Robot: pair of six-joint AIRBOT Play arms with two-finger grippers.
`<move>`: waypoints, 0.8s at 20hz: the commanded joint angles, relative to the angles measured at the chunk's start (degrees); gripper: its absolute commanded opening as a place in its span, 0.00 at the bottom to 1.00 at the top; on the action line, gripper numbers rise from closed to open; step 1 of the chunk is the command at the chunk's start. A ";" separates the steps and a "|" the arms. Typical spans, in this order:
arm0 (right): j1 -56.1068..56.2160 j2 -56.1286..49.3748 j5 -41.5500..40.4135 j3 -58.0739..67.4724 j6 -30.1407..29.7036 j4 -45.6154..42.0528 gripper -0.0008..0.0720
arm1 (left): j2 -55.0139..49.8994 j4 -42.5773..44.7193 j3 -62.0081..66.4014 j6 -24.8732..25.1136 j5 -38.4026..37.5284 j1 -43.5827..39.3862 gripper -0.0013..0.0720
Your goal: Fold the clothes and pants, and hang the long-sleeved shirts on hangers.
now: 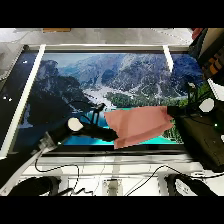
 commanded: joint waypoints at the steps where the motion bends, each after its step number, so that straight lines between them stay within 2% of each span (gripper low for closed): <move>1: -0.85 -3.06 9.07 0.26 -0.74 -6.60 0.04 | -4.17 -0.57 -0.02 -0.63 5.70 -6.23 0.03; 2: -0.85 -4.15 11.91 0.26 -0.81 -7.23 0.04 | -5.60 -0.59 -0.02 -0.63 5.68 -6.75 0.04; 3: -0.85 -4.94 13.84 0.26 -1.99 -7.23 0.10 | -7.08 -0.59 -0.02 -0.63 5.44 -7.04 0.08; 4: -0.85 -5.51 15.17 0.26 -2.82 -7.28 0.46 | -7.93 -0.59 0.00 -0.61 5.16 -7.02 0.42; 5: -0.85 -5.68 15.32 0.26 -3.45 -7.32 0.76 | -8.28 -0.61 0.00 -0.63 5.03 -6.97 0.91; 6: -0.85 -5.64 15.17 0.28 -3.52 -7.39 0.81 | -8.20 -0.59 0.07 -0.61 4.94 -6.58 0.96; 12: -0.85 -5.64 10.01 1.73 -3.65 -8.57 0.81 | -6.25 0.07 0.17 -0.61 1.16 2.23 0.96; 16: -0.85 -5.64 7.21 3.30 -3.65 -7.67 0.81 | -8.00 -0.61 0.15 -0.59 5.46 7.69 0.96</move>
